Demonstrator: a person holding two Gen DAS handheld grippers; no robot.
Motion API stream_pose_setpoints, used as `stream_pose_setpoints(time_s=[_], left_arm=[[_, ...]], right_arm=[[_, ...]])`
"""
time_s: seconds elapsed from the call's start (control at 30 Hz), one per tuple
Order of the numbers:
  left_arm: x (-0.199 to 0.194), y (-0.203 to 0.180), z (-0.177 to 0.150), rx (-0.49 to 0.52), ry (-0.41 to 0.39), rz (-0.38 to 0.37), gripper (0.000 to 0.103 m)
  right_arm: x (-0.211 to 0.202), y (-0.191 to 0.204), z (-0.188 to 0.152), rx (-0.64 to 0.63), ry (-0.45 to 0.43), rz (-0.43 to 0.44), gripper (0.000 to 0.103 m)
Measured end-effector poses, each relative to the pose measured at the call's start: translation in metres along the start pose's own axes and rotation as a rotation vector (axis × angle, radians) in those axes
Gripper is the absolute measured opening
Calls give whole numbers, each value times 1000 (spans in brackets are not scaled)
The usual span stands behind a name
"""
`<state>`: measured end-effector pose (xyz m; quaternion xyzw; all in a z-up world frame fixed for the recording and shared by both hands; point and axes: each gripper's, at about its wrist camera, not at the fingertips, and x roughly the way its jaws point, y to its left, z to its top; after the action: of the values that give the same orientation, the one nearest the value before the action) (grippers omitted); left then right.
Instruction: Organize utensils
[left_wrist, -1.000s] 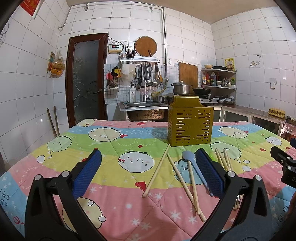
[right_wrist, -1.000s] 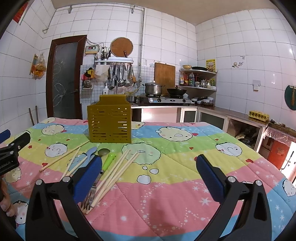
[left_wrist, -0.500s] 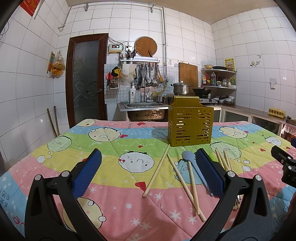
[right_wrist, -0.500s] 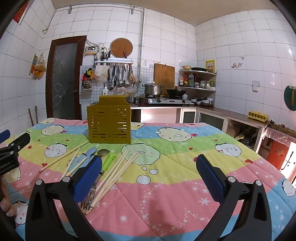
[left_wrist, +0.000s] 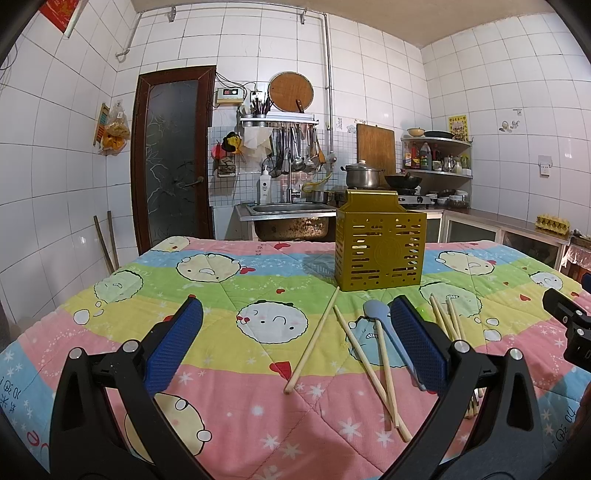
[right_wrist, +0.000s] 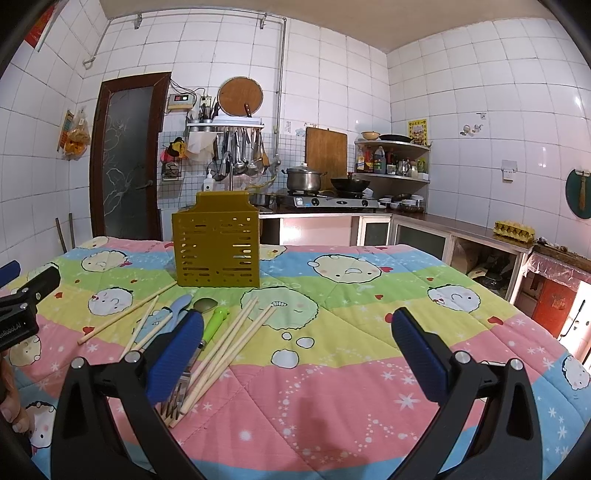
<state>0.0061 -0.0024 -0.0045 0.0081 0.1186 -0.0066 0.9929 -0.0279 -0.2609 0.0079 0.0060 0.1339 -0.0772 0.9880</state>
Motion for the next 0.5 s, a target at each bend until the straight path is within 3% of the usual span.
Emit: stream_pose_setpoints(time_s=[0.5], left_arm=[[0, 0, 0, 0, 0, 0, 98]], right_arm=[[0, -1, 1, 3, -3, -3, 99]])
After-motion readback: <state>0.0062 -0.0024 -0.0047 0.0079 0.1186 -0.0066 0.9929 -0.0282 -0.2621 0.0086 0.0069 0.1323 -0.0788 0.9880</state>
